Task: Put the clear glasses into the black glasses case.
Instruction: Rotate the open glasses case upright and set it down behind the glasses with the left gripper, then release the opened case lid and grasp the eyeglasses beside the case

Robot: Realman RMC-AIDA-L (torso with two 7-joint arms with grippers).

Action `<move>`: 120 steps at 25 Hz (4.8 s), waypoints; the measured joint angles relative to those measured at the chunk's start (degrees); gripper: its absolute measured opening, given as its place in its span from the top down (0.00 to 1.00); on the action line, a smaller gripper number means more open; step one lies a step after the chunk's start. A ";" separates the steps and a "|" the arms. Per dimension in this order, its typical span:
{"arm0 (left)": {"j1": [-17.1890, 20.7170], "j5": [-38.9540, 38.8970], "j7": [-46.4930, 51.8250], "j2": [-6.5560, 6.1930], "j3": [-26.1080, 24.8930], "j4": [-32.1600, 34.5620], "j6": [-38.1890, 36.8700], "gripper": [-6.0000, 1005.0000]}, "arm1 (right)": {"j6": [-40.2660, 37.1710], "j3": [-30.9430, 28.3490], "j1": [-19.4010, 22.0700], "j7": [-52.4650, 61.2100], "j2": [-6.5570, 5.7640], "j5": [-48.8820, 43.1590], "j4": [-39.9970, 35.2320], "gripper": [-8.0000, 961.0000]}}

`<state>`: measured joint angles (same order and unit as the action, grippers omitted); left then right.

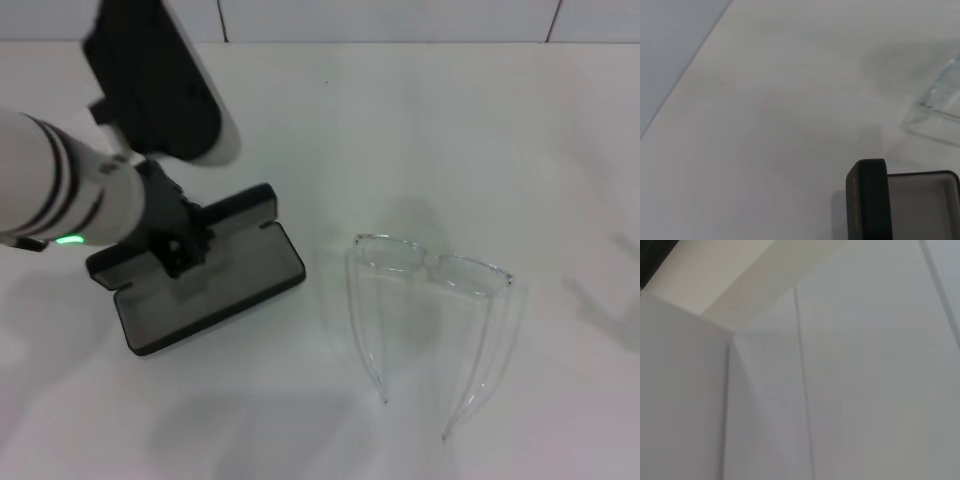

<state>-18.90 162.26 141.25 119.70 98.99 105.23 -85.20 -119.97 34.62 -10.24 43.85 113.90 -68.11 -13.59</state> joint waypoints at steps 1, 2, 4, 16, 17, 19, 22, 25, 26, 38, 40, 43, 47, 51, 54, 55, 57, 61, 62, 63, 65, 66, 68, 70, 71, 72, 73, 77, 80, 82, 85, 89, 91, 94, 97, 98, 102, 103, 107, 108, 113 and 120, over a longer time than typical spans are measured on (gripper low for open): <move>0.08 0.00 -1.02 0.00 1.21 -0.30 0.69 0.77 | -1.27 -1.05 0.94 0.14 -0.43 0.55 0.16 0.10; 0.08 0.00 -1.45 0.00 1.71 -0.47 1.03 0.77 | -2.07 -1.97 1.68 0.28 -0.67 0.71 0.21 0.10; -0.16 0.04 -2.90 0.00 3.60 -1.21 2.14 0.76 | -3.02 -3.89 3.46 0.59 -0.87 0.77 0.12 0.10; -6.51 -0.38 -3.78 0.24 14.57 -7.30 7.46 0.74 | -3.30 -4.84 5.69 0.67 -0.27 0.31 0.21 0.10; -7.30 -0.52 -3.79 0.35 15.14 -8.01 8.34 0.74 | -3.31 -4.81 5.70 0.68 -0.25 0.26 0.32 0.10; -8.38 -0.61 -3.81 0.48 15.96 -8.89 9.98 0.74 | -3.32 -4.78 5.78 0.67 -0.19 0.14 0.75 0.10; -9.61 -0.82 -3.91 0.53 16.71 -10.21 12.95 0.73 | -3.34 -4.67 6.02 0.53 -0.18 0.10 1.24 0.10; -11.09 -1.84 -4.23 0.53 17.36 -12.18 16.26 0.73 | -3.34 -4.63 6.29 0.34 -0.22 0.11 1.54 0.10; -11.63 -2.27 -4.26 0.53 17.61 -12.89 17.10 0.73 | -3.34 -4.63 6.41 0.31 -0.22 0.10 1.57 0.10; -15.38 -3.98 -4.26 0.59 18.31 -17.81 20.76 0.71 | -3.19 -5.13 7.74 0.19 -0.22 0.14 2.35 0.10; -15.40 -3.98 -4.20 0.59 18.25 -18.33 20.78 0.71 | -3.21 -5.16 7.79 0.19 -0.23 0.15 2.35 0.10; -15.32 -3.97 -3.95 0.60 18.27 -18.70 20.82 0.70 | -3.22 -5.18 7.81 0.18 -0.25 0.17 2.35 0.10; -15.03 -4.14 -3.69 0.62 18.14 -18.59 20.79 0.69 | -3.25 -5.18 7.81 0.18 -0.26 0.18 2.34 0.10; -14.89 -4.66 -3.58 0.56 18.22 -18.14 20.60 0.62 | -3.30 -5.24 7.79 0.18 -0.24 0.18 2.40 0.10; -14.76 -4.75 -3.63 0.47 18.27 -17.32 20.11 0.51 | -3.30 -5.22 7.80 0.19 -0.20 0.18 2.41 0.10; -14.59 -4.78 -3.60 0.45 18.15 -16.64 19.68 0.51 | -3.24 -5.12 7.80 0.19 -0.19 0.18 2.42 0.10; -14.37 -5.39 -3.40 0.44 17.62 -15.25 18.59 0.51 | -3.07 -4.77 7.77 0.14 -0.24 0.17 2.31 0.10; -14.24 -9.05 -3.37 0.36 15.49 -11.16 15.32 0.52 | -2.55 -4.21 7.26 -0.92 -0.30 0.04 1.86 0.10; -13.99 -9.84 -3.37 0.33 14.87 -9.84 14.67 0.52 | -1.86 -4.12 7.02 -1.33 -0.40 -0.10 1.80 0.10; -13.35 -10.78 -3.27 0.32 13.96 -7.92 14.06 0.52 | -1.02 -4.02 6.69 -1.72 -0.52 -0.30 1.70 0.10; -11.24 -12.75 -3.12 0.34 11.88 -3.78 13.72 0.52 | 3.03 -3.65 4.96 -1.28 -0.95 -2.39 0.23 0.10; -10.27 -13.81 -3.12 0.37 11.01 -2.10 13.76 0.52 | 5.58 -3.46 3.72 -0.09 -1.13 -4.05 -1.07 0.10; -7.49 -18.88 -3.29 0.42 7.06 1.98 14.12 0.53 | 11.00 -3.31 1.31 4.67 -1.33 -8.79 -5.02 0.10; -5.69 -25.72 -4.26 0.34 2.86 4.06 14.32 0.53 | 15.86 -3.31 -1.48 11.58 -1.31 -15.92 -10.74 0.10; -4.63 -30.40 -5.56 0.23 -0.09 4.56 14.17 0.53 | 17.35 -3.32 -2.67 14.49 -1.20 -19.22 -13.21 0.10; -3.65 -35.39 -7.21 0.14 -2.79 4.75 13.85 0.53 | 18.39 -3.32 -3.87 17.60 -1.01 -22.45 -15.59 0.10; -2.37 -40.84 -9.53 0.10 -5.76 4.47 13.32 0.53 | 19.45 -3.31 -5.43 21.72 -0.77 -26.46 -18.67 0.13; 2.72 -62.80 -20.86 0.07 -16.61 0.45 9.31 0.55 | 21.29 -2.87 -11.02 36.67 0.79 -39.83 -28.78 0.21; 4.23 -71.26 -27.87 0.06 -21.89 -5.08 5.14 0.59 | 21.82 0.98 -13.21 46.61 1.97 -45.33 -36.17 0.20; 4.13 -74.25 -31.14 0.05 -24.87 -9.63 1.43 0.65 | 23.30 7.47 -13.54 54.80 1.89 -46.53 -41.33 0.20; 4.23 -78.31 -34.53 0.05 -29.33 -15.91 -4.21 0.75 | 27.43 18.69 -13.73 67.57 1.56 -51.37 -50.86 0.21; 4.43 -83.13 -37.15 0.03 -34.44 -23.68 -8.32 0.75 | 28.84 27.71 -16.04 80.04 1.55 -61.28 -60.69 0.21; 4.39 -85.25 -38.96 0.02 -36.56 -27.24 -9.97 0.75 | 27.71 29.49 -18.60 84.32 1.59 -65.74 -62.90 0.22; 4.17 -87.55 -40.64 0.01 -39.60 -31.81 -11.86 0.75 | 26.05 30.53 -22.31 88.49 1.67 -70.15 -63.82 0.22; 4.03 -87.95 -40.78 -0.11 -41.43 -33.31 -13.03 0.75 | 25.25 31.71 -25.21 91.31 1.62 -73.69 -63.59 0.22; 4.03 -87.95 -40.80 -0.14 -41.54 -33.36 -13.19 0.75 | 25.01 32.40 -26.35 92.01 1.66 -75.26 -63.29 0.23; 3.91 -88.00 -41.03 -0.15 -41.62 -33.46 -13.68 0.75 | 25.13 34.92 -29.25 93.13 1.88 -77.88 -59.83 0.23; 3.93 -88.00 -41.10 -0.13 -41.65 -33.50 -13.70 0.75 | 25.50 35.41 -30.01 93.28 1.92 -78.29 -58.58 0.23; 4.41 -88.03 -41.19 -0.02 -41.68 -33.84 -13.74 0.75 | 27.64 37.41 -31.98 93.49 2.07 -79.01 -54.99 0.24; 4.44 -88.04 -41.20 -0.01 -41.68 -34.13 -13.77 0.75 | 28.01 37.79 -32.19 93.52 2.09 -79.05 -54.58 0.24; 4.09 -88.46 -41.55 -0.10 -41.79 -36.09 -13.85 0.75 | 30.31 39.60 -32.89 93.65 2.18 -78.92 -51.69 0.25; 3.97 -88.96 -42.59 -0.16 -41.82 -36.53 -13.85 0.75 | 31.57 40.25 -34.28 93.67 2.17 -78.66 -47.34 0.28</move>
<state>-14.93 73.30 98.66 119.54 57.16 68.70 -99.05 -88.40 74.88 -44.52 137.52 116.07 -146.77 -60.93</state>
